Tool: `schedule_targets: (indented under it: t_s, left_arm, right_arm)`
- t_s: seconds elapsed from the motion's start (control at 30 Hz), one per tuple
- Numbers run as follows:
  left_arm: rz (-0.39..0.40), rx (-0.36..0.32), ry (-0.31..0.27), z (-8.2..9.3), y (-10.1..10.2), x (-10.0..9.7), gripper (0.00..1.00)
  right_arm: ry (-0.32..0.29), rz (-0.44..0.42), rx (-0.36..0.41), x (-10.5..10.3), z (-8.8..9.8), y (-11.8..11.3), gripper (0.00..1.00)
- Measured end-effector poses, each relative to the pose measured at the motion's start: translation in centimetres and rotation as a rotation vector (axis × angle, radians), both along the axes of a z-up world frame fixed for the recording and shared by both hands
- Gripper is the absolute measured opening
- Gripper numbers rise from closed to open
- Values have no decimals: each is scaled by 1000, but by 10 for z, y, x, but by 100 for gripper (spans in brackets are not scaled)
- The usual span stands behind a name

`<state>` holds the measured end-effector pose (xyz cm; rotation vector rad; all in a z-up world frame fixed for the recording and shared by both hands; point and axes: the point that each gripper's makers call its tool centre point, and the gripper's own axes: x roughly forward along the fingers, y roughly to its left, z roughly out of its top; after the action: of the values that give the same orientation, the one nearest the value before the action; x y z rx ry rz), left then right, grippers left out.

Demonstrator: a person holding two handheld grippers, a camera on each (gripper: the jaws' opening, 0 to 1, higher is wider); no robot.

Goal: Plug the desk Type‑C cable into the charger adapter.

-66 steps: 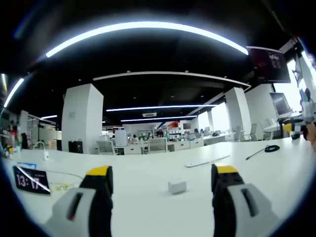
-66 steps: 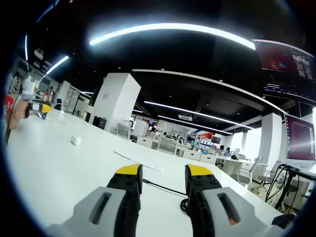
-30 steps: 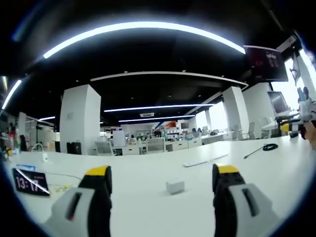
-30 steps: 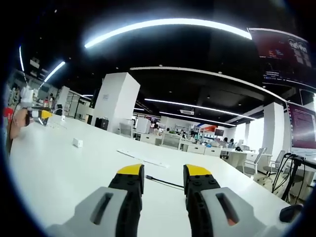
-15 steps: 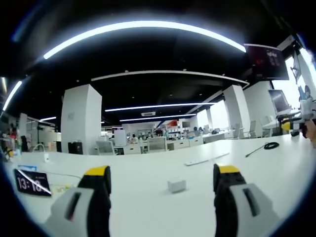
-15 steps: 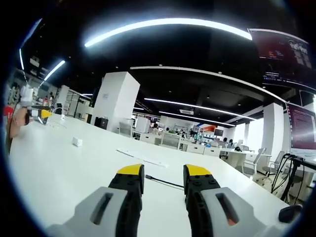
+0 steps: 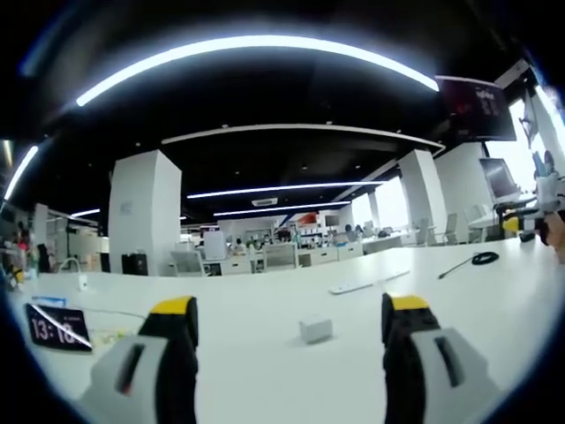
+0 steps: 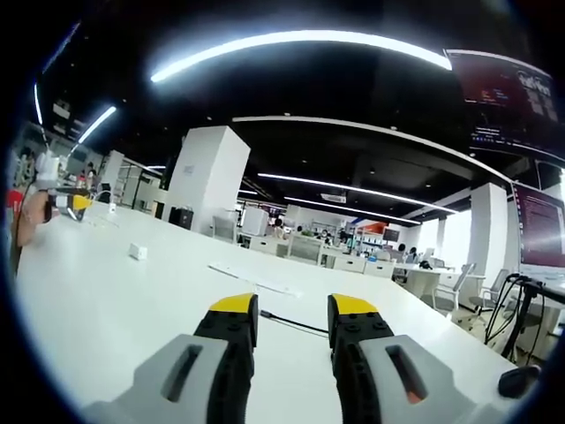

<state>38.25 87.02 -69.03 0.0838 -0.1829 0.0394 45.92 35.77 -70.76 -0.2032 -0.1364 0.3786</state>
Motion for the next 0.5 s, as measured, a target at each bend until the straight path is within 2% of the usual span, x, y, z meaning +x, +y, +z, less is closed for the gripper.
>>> schedule_targets:
  t_s: [0.4, 0.5]
  left_arm:
    - [8, -1, 18, -5, 2, 4, 83]
    - [34, 10, 28, -6, 7, 5, 82]
  right_arm:
    - [-2, 18, 21, -2, 2, 1, 32]
    - [-2, 29, 21, -3, 2, 3, 32]
